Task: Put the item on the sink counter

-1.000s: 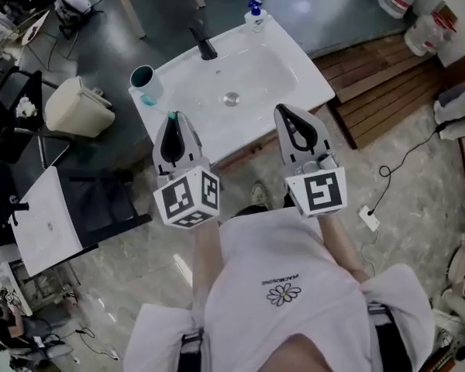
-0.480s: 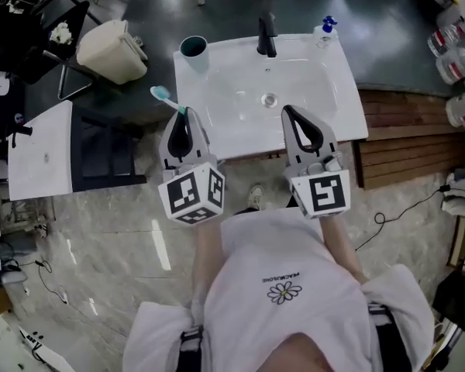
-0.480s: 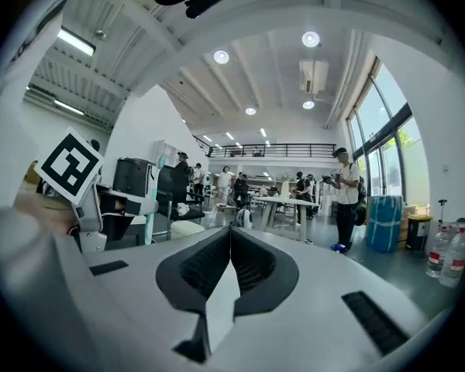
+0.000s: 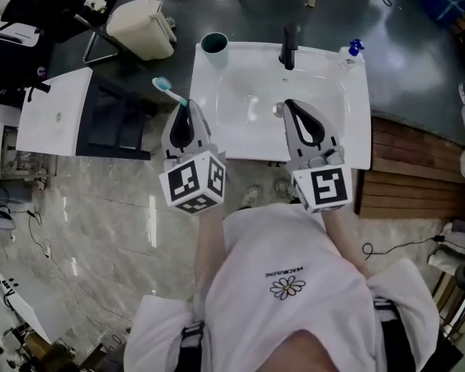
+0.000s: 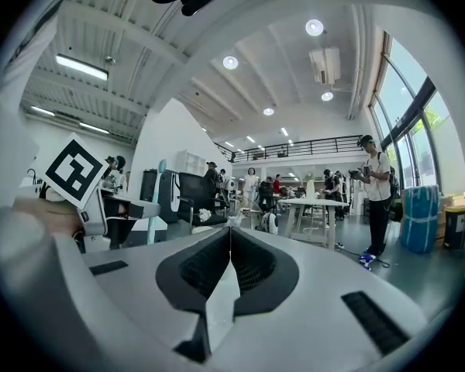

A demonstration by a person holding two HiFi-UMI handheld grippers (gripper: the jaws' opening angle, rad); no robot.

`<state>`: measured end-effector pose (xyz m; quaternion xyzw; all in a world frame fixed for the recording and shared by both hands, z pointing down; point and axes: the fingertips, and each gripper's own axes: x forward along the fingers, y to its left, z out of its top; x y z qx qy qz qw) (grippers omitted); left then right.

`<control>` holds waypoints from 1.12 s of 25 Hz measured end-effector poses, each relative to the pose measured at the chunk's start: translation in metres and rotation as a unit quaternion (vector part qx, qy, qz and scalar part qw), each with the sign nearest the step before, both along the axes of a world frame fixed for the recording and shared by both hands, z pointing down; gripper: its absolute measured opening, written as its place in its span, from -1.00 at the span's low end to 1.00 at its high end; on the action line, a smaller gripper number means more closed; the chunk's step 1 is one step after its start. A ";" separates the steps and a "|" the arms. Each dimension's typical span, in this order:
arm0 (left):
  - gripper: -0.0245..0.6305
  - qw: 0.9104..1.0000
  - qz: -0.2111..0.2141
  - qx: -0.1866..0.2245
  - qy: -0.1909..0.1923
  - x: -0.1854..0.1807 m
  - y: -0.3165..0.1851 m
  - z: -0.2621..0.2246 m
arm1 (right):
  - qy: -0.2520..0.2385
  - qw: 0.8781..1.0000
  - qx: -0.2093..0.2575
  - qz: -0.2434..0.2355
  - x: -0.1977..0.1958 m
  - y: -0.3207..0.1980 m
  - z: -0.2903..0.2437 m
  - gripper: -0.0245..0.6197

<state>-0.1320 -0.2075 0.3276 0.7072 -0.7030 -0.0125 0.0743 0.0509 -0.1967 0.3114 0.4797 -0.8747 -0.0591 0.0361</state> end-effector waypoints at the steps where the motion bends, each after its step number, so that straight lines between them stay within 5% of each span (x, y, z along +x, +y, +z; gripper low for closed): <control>1: -0.81 1.000 -0.006 -0.001 -0.002 0.001 0.000 -0.001 | 0.000 1.000 0.000 -0.006 0.001 -0.003 0.000 -0.89; 11: -0.81 0.999 -0.011 -0.018 -0.035 0.026 0.000 0.001 | -0.011 0.999 -0.016 -0.031 0.015 -0.013 0.006 -0.89; 28: -0.81 0.996 0.012 -0.072 -0.059 0.004 -0.023 0.033 | -0.001 0.999 -0.029 -0.037 0.009 -0.009 0.017 -0.89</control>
